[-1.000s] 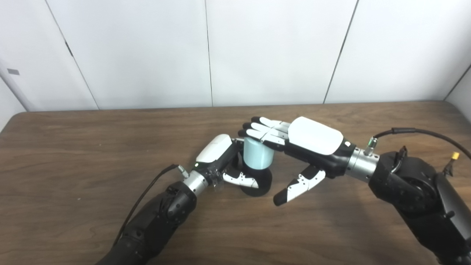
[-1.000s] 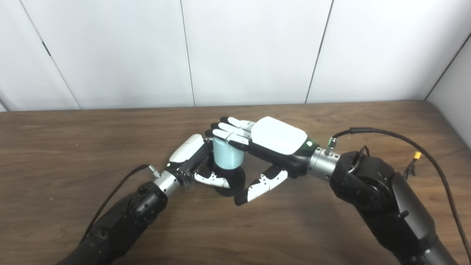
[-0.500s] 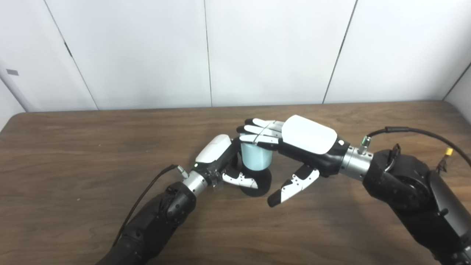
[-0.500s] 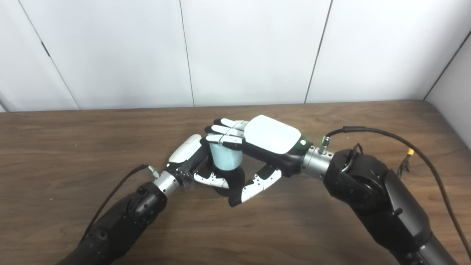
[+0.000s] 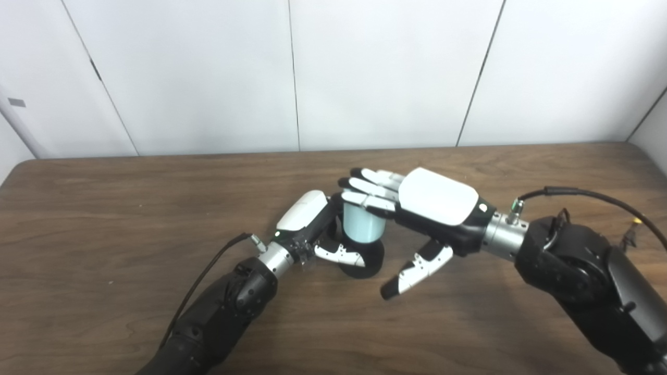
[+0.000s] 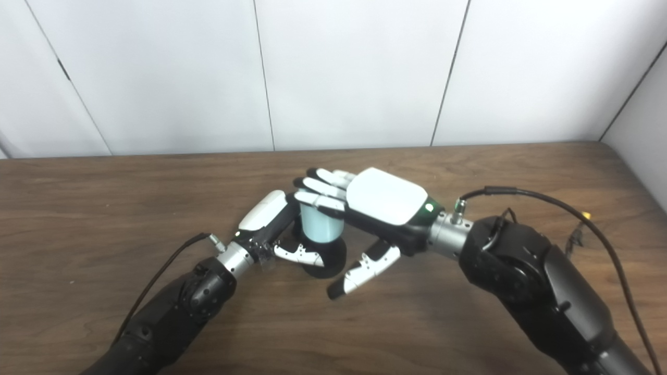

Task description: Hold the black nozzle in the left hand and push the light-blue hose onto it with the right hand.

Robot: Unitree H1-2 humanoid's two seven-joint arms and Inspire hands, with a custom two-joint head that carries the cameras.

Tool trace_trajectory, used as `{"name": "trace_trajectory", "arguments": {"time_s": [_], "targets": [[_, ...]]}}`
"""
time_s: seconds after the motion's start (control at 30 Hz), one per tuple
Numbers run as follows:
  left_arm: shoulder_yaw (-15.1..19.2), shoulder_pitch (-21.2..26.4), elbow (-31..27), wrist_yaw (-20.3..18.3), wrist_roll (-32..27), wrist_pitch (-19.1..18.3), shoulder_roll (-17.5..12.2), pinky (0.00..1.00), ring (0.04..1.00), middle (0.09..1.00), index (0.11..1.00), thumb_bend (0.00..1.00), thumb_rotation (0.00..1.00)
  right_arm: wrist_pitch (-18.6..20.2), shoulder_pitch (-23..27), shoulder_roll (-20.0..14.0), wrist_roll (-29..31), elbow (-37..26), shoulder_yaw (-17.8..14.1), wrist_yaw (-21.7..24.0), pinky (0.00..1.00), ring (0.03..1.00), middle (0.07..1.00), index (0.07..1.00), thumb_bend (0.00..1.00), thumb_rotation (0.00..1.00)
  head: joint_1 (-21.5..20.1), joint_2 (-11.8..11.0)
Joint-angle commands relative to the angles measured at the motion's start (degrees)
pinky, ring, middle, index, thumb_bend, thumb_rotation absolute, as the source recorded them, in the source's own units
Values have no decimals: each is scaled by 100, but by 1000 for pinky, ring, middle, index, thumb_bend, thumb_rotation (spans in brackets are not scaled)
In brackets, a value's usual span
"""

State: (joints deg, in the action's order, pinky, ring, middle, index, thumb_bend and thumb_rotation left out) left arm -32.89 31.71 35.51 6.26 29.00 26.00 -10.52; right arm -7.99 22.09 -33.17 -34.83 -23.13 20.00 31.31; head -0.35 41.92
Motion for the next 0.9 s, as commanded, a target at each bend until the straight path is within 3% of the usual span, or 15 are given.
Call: {"name": "trace_trajectory", "arguments": {"time_s": [0.0, 0.47, 0.7, 0.8, 0.87], "targets": [[-318, -916, 490, -577, 391, -539, -175, 362, 407, 478, 507, 503, 0, 336, -359, -253, -166, 48, 313, 852, 934, 1000, 1000, 997, 843, 890, -14, 10], [-297, -912, 368, -674, 400, -683, -203, 366, 408, 476, 511, 503, 0, 420, -283, -213, -141, 32, 402, 740, 959, 1000, 1000, 1000, 850, 867, -11, 35], [-301, -898, 396, -665, 394, -642, -202, 350, 401, 478, 511, 503, 0, 234, -112, -176, -152, 72, 399, 590, 975, 1000, 999, 963, 820, 874, -59, -1], [-297, -900, 421, -639, 389, -631, -179, 353, 405, 479, 508, 503, 0, 332, -133, 33, 216, 73, 101, 209, 918, 1000, 1000, 994, 797, 881, -50, -7], [-297, -901, 442, -627, 387, -620, -166, 355, 406, 481, 507, 503, 0, 512, -187, 296, 618, 88, -253, -149, 868, 989, 1000, 999, 762, 789, -55, -16]]}}
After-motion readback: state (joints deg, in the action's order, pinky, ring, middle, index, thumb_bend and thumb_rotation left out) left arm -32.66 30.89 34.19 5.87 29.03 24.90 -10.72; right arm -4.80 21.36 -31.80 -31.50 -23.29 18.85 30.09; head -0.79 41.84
